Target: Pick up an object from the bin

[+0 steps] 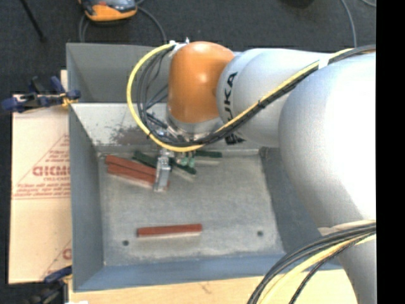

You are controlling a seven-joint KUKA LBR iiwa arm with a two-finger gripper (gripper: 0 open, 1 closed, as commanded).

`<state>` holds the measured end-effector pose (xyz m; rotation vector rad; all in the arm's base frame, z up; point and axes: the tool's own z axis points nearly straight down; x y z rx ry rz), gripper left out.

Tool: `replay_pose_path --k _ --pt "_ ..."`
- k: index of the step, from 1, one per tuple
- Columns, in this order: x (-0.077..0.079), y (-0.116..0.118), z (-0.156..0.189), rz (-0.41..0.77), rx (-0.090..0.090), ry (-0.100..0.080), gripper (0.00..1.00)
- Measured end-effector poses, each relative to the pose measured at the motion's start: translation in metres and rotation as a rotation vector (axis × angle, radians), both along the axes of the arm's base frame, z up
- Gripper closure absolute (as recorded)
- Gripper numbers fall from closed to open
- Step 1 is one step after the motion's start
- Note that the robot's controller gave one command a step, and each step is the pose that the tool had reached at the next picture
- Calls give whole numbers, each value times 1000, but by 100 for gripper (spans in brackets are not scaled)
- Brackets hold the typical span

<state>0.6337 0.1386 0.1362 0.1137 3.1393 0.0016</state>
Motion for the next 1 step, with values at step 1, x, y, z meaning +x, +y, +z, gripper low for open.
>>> replay_pose_path --k 1 --pt "1 0 2 0 1 -4 0"
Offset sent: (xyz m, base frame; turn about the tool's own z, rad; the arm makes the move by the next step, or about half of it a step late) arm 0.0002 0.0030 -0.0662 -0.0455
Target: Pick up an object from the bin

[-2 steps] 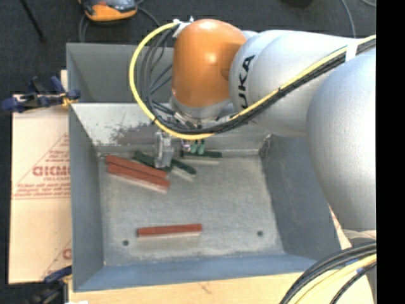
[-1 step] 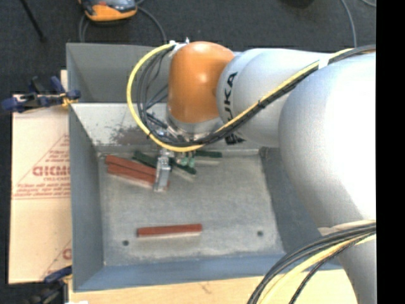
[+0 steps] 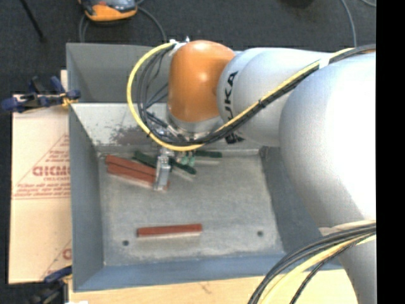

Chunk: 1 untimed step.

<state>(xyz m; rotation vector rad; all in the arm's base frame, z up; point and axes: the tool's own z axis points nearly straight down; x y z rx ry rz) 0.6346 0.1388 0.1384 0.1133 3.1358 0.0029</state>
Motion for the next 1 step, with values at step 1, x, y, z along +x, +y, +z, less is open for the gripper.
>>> replay_pose_path --k 1 --pt "3 1 -36 26 -1 -9 0"
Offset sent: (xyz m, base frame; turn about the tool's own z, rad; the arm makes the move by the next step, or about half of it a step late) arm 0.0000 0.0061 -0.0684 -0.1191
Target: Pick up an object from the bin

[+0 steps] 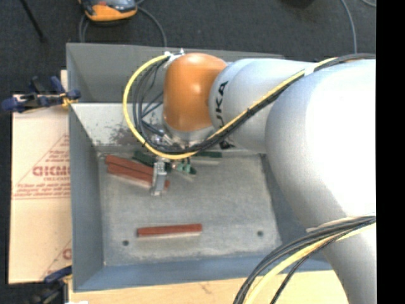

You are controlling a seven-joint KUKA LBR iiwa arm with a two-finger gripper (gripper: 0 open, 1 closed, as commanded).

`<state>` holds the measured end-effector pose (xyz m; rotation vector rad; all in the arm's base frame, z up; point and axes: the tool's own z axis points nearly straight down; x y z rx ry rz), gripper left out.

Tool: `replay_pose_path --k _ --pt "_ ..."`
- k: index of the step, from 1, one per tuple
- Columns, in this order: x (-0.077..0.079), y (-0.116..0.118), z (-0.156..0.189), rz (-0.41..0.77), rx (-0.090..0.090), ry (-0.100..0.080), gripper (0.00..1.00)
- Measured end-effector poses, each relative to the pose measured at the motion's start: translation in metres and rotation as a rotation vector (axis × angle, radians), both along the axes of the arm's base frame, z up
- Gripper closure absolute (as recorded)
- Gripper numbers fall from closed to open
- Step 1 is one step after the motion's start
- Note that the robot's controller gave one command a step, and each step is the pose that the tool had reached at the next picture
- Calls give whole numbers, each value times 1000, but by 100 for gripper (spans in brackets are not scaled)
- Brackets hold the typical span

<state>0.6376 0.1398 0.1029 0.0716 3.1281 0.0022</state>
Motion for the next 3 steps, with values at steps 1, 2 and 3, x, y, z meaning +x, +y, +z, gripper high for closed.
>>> replay_pose_path --k 1,2,3 --pt "1 5 -27 90 0 1 100" --pt "1 5 -27 90 1 1 100" --pt "-1 -20 169 91 -2 1 100"
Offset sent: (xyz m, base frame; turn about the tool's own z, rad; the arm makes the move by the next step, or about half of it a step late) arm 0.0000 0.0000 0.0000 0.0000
